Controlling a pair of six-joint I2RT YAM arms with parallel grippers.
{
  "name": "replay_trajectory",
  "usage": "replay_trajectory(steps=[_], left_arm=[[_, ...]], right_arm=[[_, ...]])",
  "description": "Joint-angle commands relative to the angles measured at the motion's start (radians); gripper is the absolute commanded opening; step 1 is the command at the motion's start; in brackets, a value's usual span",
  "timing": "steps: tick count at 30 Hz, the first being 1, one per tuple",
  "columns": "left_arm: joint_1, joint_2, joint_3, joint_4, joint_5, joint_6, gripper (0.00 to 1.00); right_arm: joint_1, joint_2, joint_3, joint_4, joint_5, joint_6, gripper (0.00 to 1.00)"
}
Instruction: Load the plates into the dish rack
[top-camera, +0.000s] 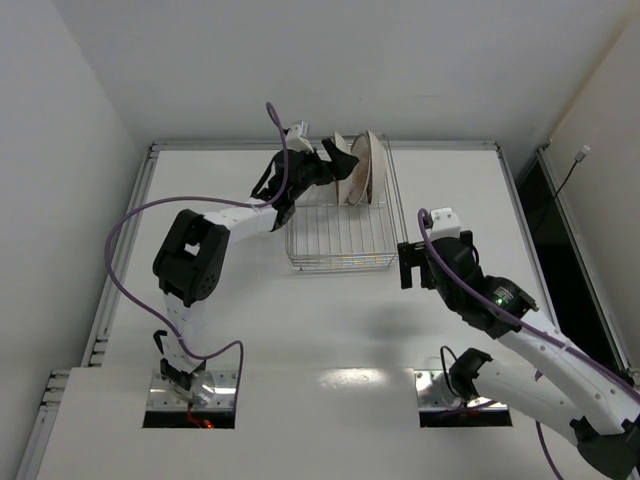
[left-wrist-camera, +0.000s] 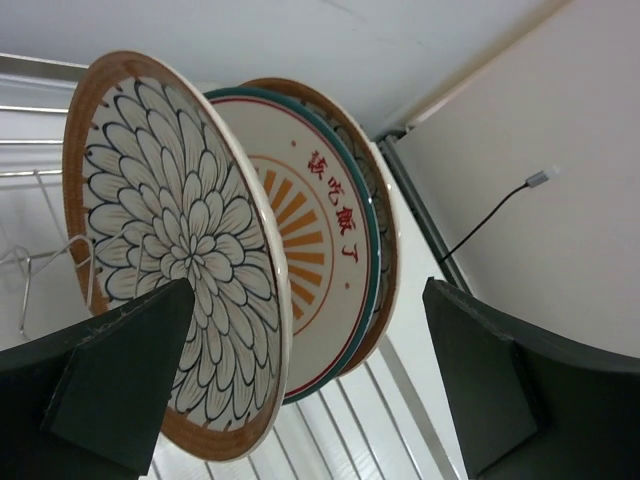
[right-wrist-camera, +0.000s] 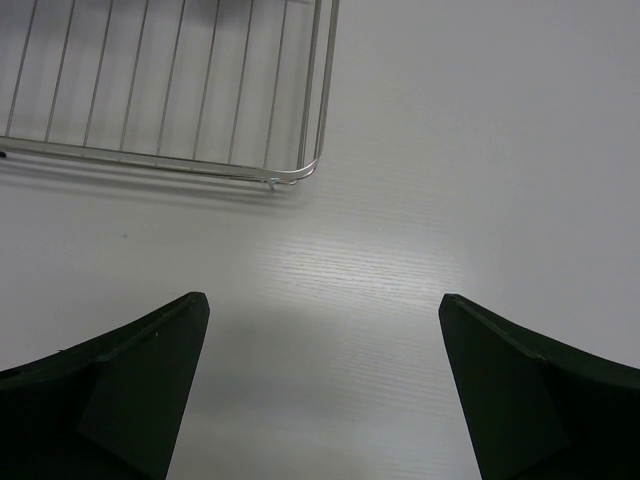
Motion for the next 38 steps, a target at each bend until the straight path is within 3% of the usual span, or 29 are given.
replay_trajectory(steps=[1, 7, 17, 21, 26, 33, 38], left_arm=[[-0.014, -0.078, 0.061, -0.052, 0.019, 0.074, 1.0], [-0.014, -0.137, 0.067, -0.218, 0.03, 0.149, 1.0], [-0.034, -0.35, -0.026, -0.427, -0.096, 0.314, 1.0], [-0.034, -0.375, -0.008, -0.529, 0.043, 0.413, 1.0], [-0.069, -0.363, 0.058, -0.635, 0.402, 0.496, 1.0], [-0.186, -0.498, -0.026, -0.655, 0.474, 0.635, 1.0], [-0.186, -0.568, -0.014, -0.738, 0.472, 0.648, 1.0]], right_arm=[[0.005, -0.001, 0.0, 0.022, 0.014, 0.003, 0.99], [0.005, -0.01, 0.0, 0.022, 0.034, 0.012, 0.99], [-0.005, -0.038, 0.019, -0.001, 0.076, 0.043, 0.99], [-0.005, -0.062, 0.067, -0.01, 0.085, 0.052, 0.99], [-0.005, -0.084, 0.132, -0.005, 0.117, 0.052, 0.99], [-0.005, -0.068, 0.192, -0.091, 0.252, 0.078, 0.99], [-0.005, -0.092, 0.206, -0.157, 0.338, 0.089, 0.99]])
